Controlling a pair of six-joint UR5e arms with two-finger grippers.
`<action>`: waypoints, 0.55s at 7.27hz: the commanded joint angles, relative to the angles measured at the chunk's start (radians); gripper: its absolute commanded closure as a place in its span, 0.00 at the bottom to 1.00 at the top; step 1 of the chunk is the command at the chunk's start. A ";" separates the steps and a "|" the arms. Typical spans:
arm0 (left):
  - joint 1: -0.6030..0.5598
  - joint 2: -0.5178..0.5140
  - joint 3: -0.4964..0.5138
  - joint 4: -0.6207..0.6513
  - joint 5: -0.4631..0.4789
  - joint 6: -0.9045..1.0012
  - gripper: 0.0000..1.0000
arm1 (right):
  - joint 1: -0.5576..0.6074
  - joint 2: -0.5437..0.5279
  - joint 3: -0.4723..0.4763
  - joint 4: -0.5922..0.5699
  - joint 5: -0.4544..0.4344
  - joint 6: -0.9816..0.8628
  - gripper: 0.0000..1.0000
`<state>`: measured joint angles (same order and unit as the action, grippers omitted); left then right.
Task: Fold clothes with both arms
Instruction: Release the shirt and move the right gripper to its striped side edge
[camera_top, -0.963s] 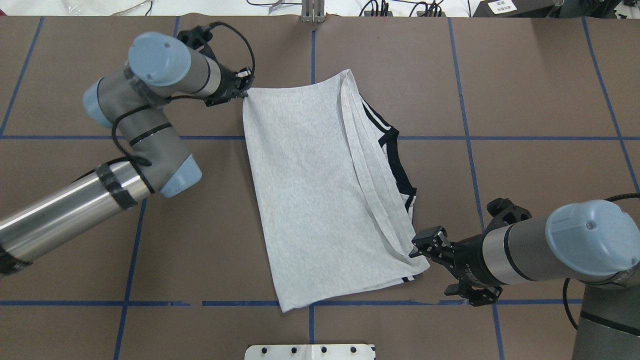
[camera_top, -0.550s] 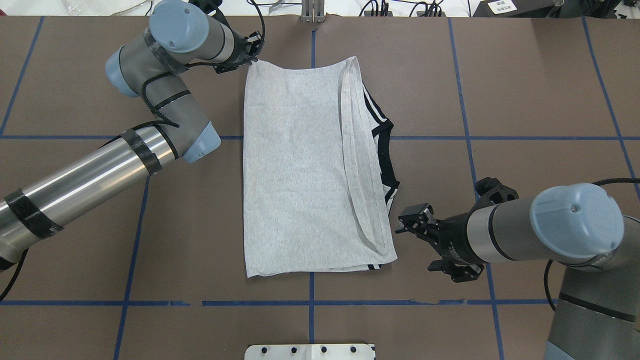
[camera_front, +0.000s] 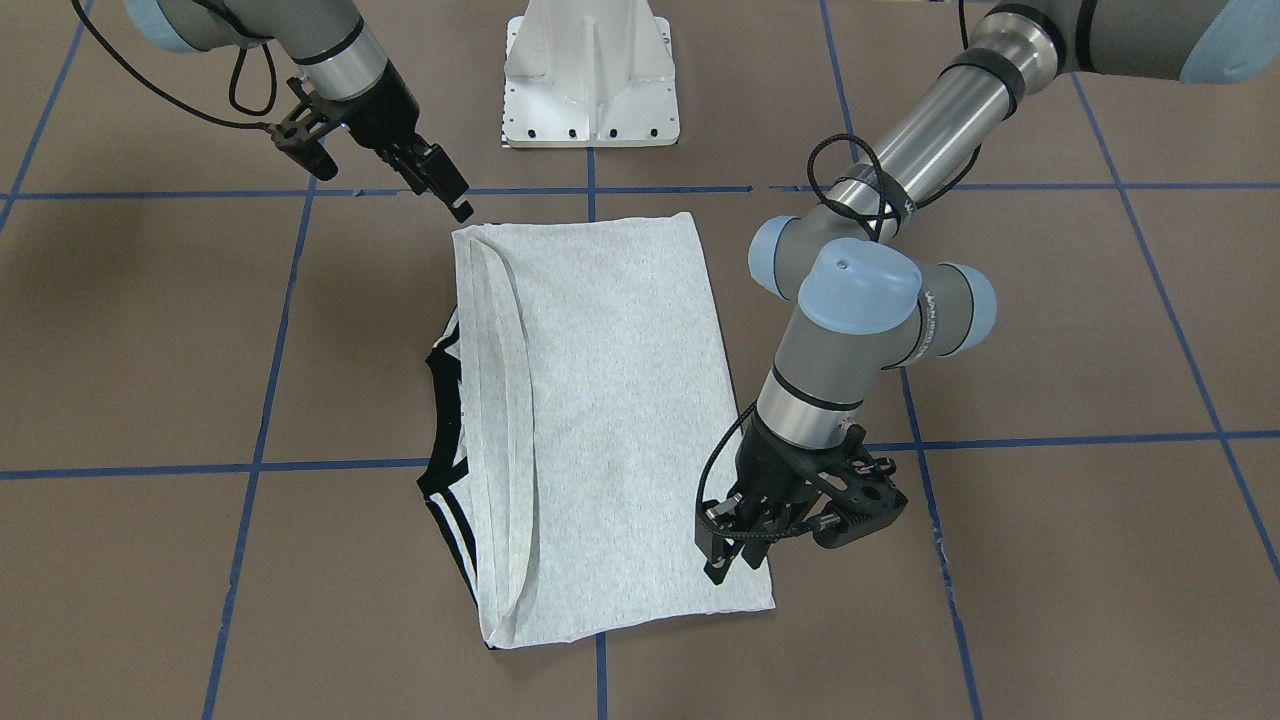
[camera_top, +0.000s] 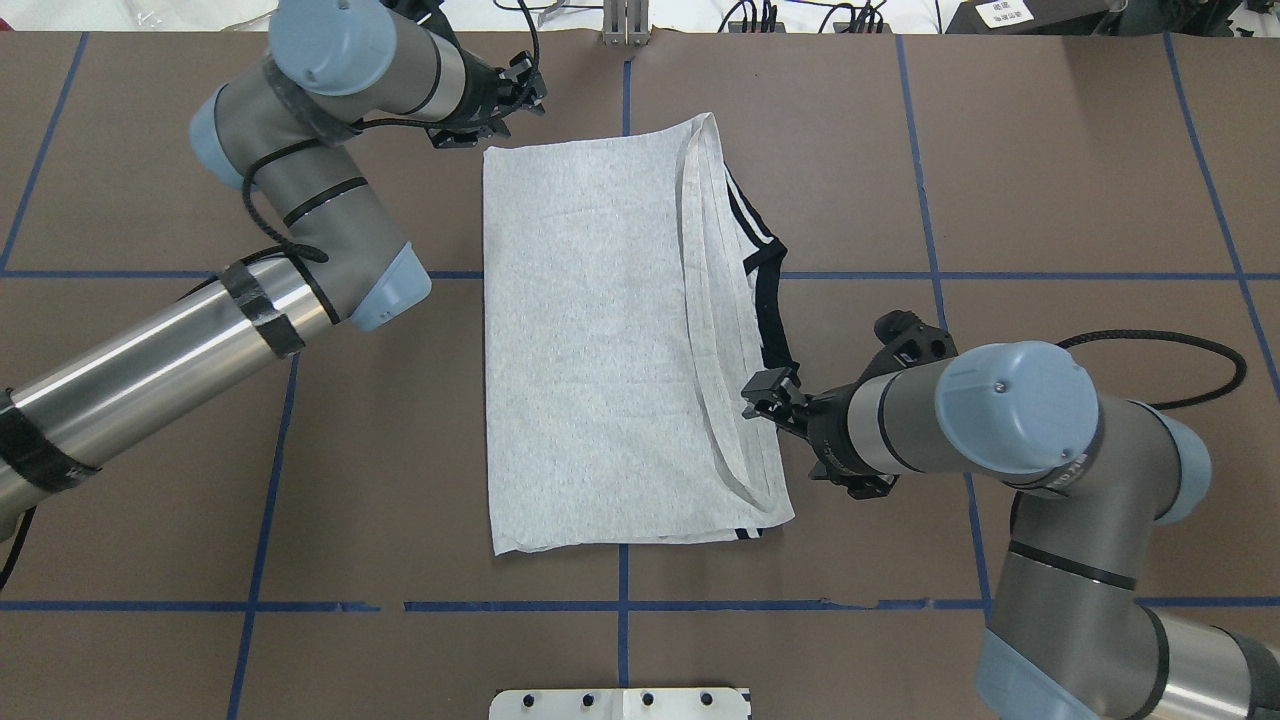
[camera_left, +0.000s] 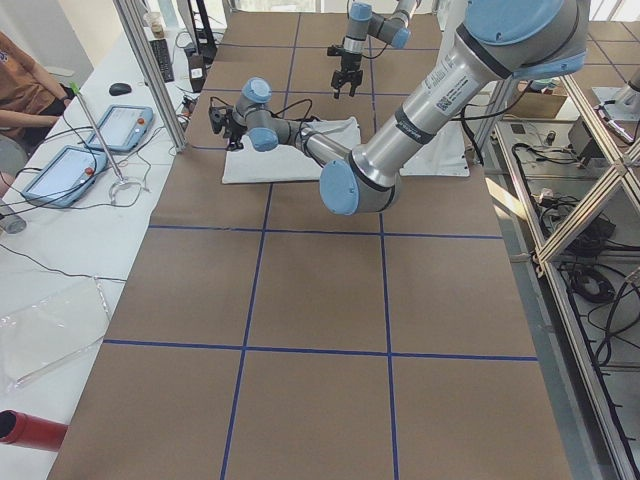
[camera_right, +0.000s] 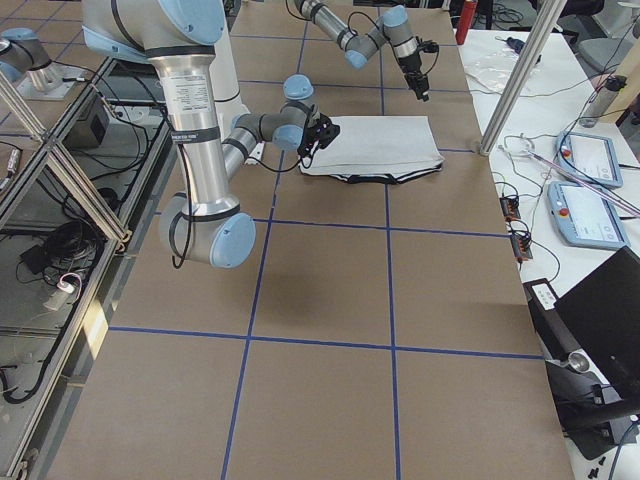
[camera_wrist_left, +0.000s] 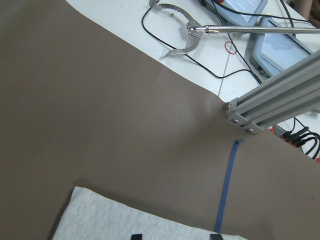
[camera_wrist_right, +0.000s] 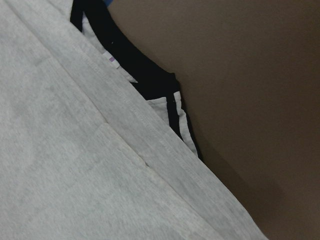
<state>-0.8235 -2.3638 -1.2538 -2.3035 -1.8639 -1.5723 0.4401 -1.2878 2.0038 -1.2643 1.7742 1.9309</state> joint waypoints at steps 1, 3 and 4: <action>-0.005 0.115 -0.212 0.009 -0.078 -0.006 0.44 | 0.003 0.126 -0.066 -0.186 0.074 -0.483 0.00; -0.006 0.138 -0.226 0.016 -0.089 -0.006 0.43 | -0.017 0.130 -0.074 -0.214 0.094 -0.768 0.45; -0.006 0.144 -0.226 0.016 -0.089 -0.006 0.43 | -0.018 0.130 -0.086 -0.213 0.097 -0.917 0.56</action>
<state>-0.8293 -2.2315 -1.4739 -2.2883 -1.9503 -1.5782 0.4282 -1.1605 1.9294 -1.4695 1.8641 1.1951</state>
